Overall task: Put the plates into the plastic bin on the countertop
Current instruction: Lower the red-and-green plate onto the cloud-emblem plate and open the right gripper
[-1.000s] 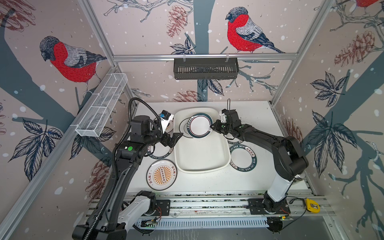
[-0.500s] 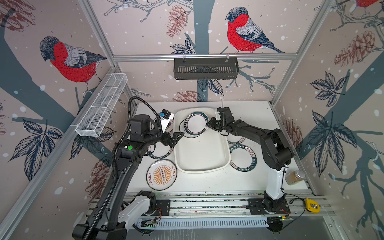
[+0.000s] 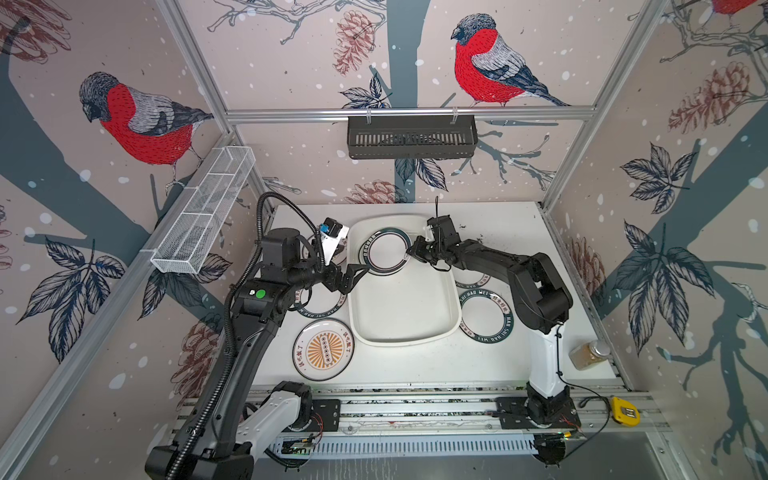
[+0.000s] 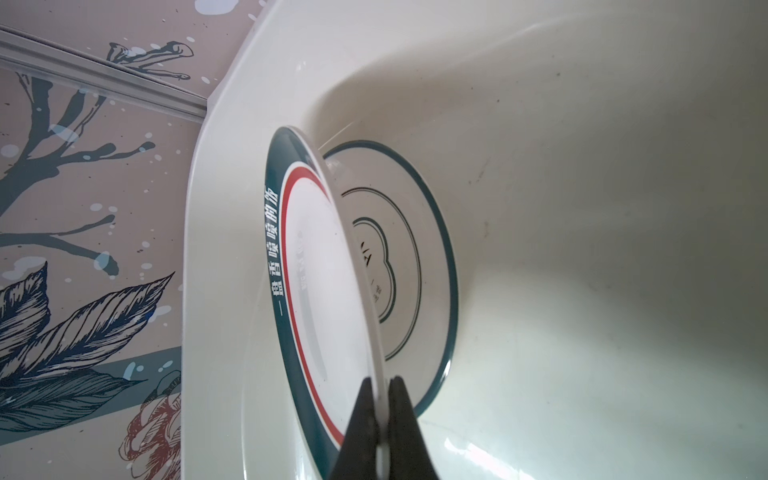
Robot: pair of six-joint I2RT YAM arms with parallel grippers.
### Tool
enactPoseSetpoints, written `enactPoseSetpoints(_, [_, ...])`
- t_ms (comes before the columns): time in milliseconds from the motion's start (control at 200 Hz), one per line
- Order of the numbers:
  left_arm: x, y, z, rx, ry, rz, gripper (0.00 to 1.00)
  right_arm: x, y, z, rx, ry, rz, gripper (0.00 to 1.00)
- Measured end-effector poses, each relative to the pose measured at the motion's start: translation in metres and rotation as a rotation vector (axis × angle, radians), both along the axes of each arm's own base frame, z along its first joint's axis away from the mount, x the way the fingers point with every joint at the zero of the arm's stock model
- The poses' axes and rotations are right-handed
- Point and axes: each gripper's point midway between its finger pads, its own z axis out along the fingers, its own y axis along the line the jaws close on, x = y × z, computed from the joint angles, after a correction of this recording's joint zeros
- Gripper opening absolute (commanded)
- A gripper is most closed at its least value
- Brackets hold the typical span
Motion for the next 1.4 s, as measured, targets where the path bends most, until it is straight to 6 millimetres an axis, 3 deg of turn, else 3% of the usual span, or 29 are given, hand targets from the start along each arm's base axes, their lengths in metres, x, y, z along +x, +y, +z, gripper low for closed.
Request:
enactPoseSetpoints(705, [-0.003, -0.003, 0.013, -0.021, -0.016, -0.02, 0.98, 0.0, 0.003, -0.014, -0.008, 0.03, 0.002, 0.11])
enactPoseSetpoints(1401, [-0.003, -0.003, 0.013, -0.021, -0.016, -0.02, 0.98, 0.003, -0.003, -0.022, -0.017, 0.045, -0.005, 0.25])
